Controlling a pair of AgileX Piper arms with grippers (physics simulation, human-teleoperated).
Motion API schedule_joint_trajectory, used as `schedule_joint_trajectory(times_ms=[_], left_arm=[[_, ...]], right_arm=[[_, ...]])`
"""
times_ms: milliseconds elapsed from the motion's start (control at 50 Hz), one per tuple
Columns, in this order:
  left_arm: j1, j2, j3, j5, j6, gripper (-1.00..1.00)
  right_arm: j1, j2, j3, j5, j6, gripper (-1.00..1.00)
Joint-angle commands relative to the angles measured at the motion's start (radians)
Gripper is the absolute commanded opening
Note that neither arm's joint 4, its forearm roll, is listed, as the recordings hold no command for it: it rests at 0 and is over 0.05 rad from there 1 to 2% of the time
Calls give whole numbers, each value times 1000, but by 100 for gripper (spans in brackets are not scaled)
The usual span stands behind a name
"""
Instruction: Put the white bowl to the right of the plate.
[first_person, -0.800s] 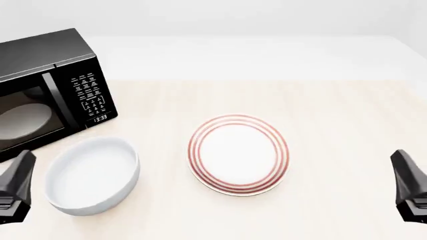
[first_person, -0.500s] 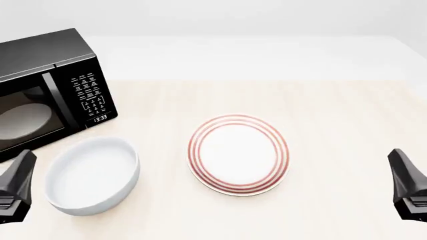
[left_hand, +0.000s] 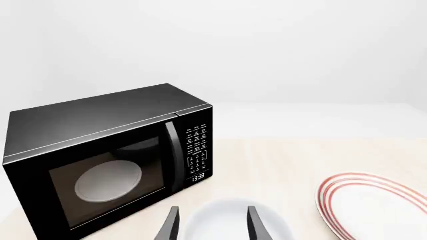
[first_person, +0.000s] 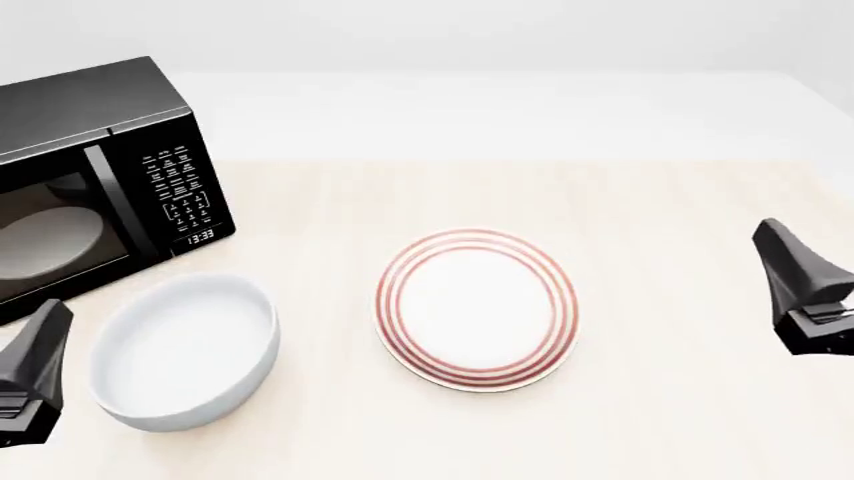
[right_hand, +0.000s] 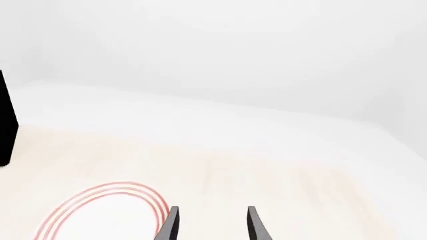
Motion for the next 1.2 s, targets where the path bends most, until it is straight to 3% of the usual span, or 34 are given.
schedule_joint_trajectory(times_ms=[20, 100, 220, 480, 680, 800, 1200], left_arm=[[0, 0, 0, 0, 0, 100], [0, 0, 0, 0, 0, 100], [0, 0, 0, 0, 0, 100], [0, 0, 0, 0, 0, 100], [0, 0, 0, 0, 0, 100], [0, 0, 0, 0, 0, 100], [0, 0, 0, 0, 0, 100]], right_arm=[[100, 280, -167, -75, -34, 100], [142, 376, -226, -90, -28, 100], [197, 531, -323, -101, -61, 100], [306, 745, -546, -14, -112, 100], [398, 916, -680, 9, -83, 100], [446, 1008, -765, 44, -99, 100], [555, 1177, -967, 129, -76, 100]])
